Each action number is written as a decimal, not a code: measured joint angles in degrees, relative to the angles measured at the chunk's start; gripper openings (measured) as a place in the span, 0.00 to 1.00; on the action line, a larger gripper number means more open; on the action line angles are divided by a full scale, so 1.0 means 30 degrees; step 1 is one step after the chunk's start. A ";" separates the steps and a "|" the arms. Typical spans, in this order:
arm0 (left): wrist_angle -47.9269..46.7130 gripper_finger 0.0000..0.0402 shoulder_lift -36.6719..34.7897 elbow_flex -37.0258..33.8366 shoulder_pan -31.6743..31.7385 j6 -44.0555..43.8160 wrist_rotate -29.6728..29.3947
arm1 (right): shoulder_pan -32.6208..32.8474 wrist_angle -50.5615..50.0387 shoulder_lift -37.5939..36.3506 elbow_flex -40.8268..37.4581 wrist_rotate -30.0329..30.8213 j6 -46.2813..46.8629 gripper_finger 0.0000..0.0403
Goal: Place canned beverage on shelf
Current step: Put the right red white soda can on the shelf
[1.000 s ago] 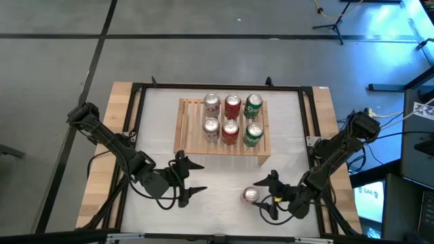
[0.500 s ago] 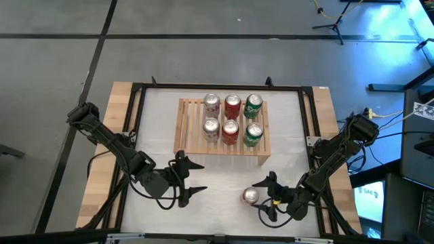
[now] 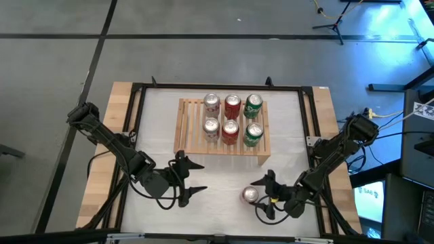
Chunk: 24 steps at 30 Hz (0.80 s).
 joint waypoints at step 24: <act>0.0000 0.84 0.0000 0.0000 0.0027 0.0641 0.0027 | -0.1391 0.1138 0.1209 0.0007 -0.0252 -0.0335 0.74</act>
